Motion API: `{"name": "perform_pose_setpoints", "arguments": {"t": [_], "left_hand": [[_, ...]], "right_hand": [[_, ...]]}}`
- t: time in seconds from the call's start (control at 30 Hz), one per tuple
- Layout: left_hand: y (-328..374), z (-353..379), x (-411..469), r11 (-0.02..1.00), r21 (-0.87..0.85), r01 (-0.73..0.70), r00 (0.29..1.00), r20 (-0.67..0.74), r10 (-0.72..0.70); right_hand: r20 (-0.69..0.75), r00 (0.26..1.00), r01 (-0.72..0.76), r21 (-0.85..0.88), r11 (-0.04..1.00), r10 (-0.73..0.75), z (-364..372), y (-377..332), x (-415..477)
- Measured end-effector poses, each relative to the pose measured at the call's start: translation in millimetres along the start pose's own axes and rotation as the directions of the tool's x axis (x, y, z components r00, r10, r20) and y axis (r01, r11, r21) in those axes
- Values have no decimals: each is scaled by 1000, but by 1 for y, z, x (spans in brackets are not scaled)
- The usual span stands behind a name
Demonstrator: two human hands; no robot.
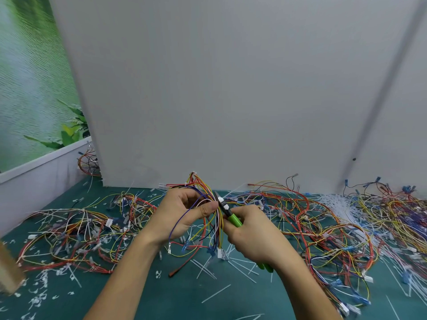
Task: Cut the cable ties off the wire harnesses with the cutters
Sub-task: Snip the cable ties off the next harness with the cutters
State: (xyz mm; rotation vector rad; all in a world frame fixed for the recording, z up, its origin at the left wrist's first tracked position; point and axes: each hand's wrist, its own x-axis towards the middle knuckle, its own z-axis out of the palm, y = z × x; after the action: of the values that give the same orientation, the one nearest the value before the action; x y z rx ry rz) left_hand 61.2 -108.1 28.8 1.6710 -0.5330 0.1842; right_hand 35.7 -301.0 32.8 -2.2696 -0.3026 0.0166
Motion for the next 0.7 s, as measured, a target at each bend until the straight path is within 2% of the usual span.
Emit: {"name": "perform_pose_setpoints", "arguments": {"t": [0.37,0.7], "left_hand": [[1,-5,-1,998,45,-40,999,10,40],[6,-5,-1,998,61,-22,1000,-11,23]], "right_hand": [[64,997,33,28,999,-35,-7,-5,-4],[-11,1000,-18,18,1000,18,0,-6,-3]]}}
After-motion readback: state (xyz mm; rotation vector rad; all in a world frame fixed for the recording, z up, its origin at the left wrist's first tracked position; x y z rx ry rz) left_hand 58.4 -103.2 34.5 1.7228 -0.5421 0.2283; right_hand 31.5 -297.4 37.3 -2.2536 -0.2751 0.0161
